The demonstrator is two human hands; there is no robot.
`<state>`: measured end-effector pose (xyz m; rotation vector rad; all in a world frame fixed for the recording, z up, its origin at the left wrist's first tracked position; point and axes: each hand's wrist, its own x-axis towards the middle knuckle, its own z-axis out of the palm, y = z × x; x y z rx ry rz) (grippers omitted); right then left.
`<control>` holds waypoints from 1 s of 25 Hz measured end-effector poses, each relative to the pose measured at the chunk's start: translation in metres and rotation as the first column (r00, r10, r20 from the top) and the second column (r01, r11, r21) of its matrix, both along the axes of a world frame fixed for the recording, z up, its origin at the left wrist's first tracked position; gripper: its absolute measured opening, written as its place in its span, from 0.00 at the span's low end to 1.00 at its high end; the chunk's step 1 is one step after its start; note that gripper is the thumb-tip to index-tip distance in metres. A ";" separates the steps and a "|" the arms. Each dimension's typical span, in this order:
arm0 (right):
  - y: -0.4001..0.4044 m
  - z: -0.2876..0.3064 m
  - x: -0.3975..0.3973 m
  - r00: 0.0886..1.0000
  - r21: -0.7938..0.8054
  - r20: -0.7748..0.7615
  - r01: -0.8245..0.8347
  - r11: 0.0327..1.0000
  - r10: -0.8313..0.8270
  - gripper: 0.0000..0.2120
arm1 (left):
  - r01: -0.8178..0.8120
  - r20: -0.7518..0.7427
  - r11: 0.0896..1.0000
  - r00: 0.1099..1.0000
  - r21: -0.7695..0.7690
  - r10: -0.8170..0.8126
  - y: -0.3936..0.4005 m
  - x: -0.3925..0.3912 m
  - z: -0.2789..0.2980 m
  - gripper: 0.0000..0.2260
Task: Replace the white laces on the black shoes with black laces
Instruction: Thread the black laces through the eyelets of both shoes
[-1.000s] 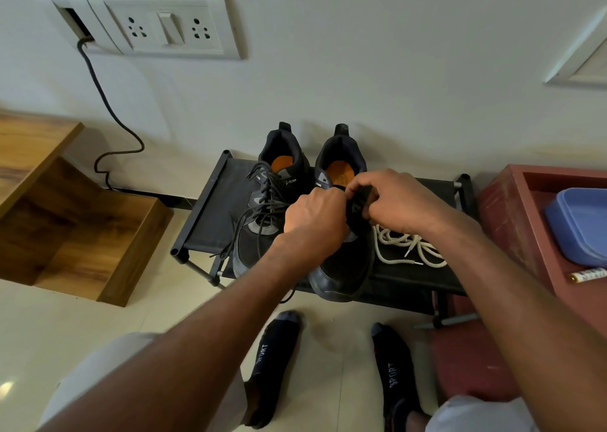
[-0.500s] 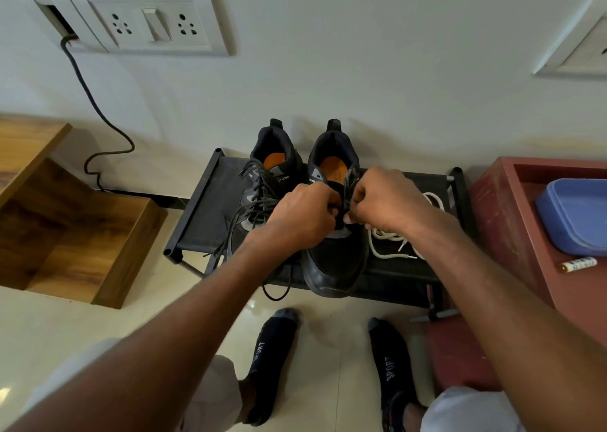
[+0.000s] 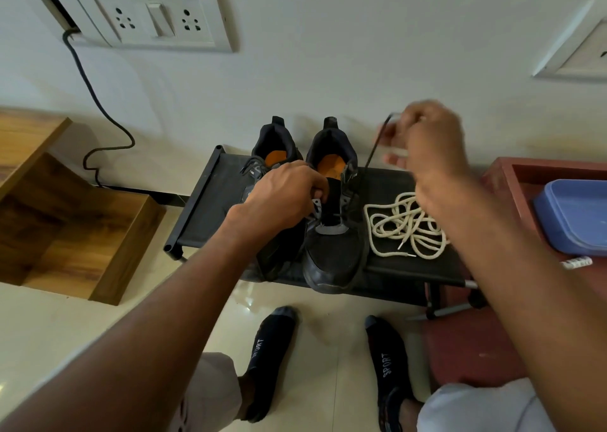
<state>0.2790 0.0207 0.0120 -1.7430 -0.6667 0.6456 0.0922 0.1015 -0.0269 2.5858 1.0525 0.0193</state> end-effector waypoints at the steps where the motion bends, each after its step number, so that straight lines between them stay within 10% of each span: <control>1: -0.001 0.010 0.006 0.952 0.217 -0.305 0.083 0.973 -0.013 0.13 | 0.009 -0.006 1.000 1.000 -0.017 -0.009 0.000 0.000 0.000 0.13; 3: -0.007 0.017 0.009 0.809 0.345 -0.579 0.130 0.929 0.102 0.11 | 0.020 -0.011 0.999 1.000 -0.050 -0.021 0.000 0.000 0.000 0.13; 5: -0.010 0.003 0.007 0.962 0.023 -0.225 -0.153 0.988 0.154 0.06 | 0.015 -0.011 0.998 1.000 -0.061 -0.016 0.000 0.002 -0.001 0.14; 7: -0.010 -0.019 -0.006 0.796 -0.511 0.281 -0.348 0.786 0.535 0.10 | 0.017 -0.011 0.998 1.000 -0.066 -0.018 0.001 0.005 -0.002 0.15; 9: -0.006 -0.034 -0.021 0.608 -0.722 0.318 -0.341 0.602 0.727 0.13 | 0.020 -0.013 0.997 1.000 -0.077 -0.021 0.003 0.007 -0.003 0.15; 15: -0.003 -0.041 -0.012 0.641 -0.809 0.276 -0.247 0.533 0.716 0.11 | 0.009 0.007 0.992 1.000 -0.124 -0.009 0.005 0.004 -0.003 0.13; 17: -0.005 -0.031 -0.008 0.742 -0.690 0.271 -0.294 0.661 0.613 0.07 | 0.006 0.003 0.990 1.000 -0.143 -0.006 0.006 0.003 -0.004 0.14; 19: -0.001 -0.010 -0.004 0.935 -0.221 0.183 -0.262 0.940 0.303 0.03 | 0.006 0.006 0.986 1.000 -0.168 -0.005 0.007 0.003 -0.003 0.15; 22: 0.000 0.015 0.013 0.945 0.364 -0.315 0.029 0.931 0.094 0.06 | 0.006 0.027 0.979 1.000 -0.204 0.000 0.007 0.004 -0.003 0.15; 25: -0.005 0.001 0.013 0.924 0.123 -0.364 -0.074 0.990 0.115 0.08 | 0.004 0.029 0.975 1.000 -0.222 0.002 0.006 0.008 -0.002 0.15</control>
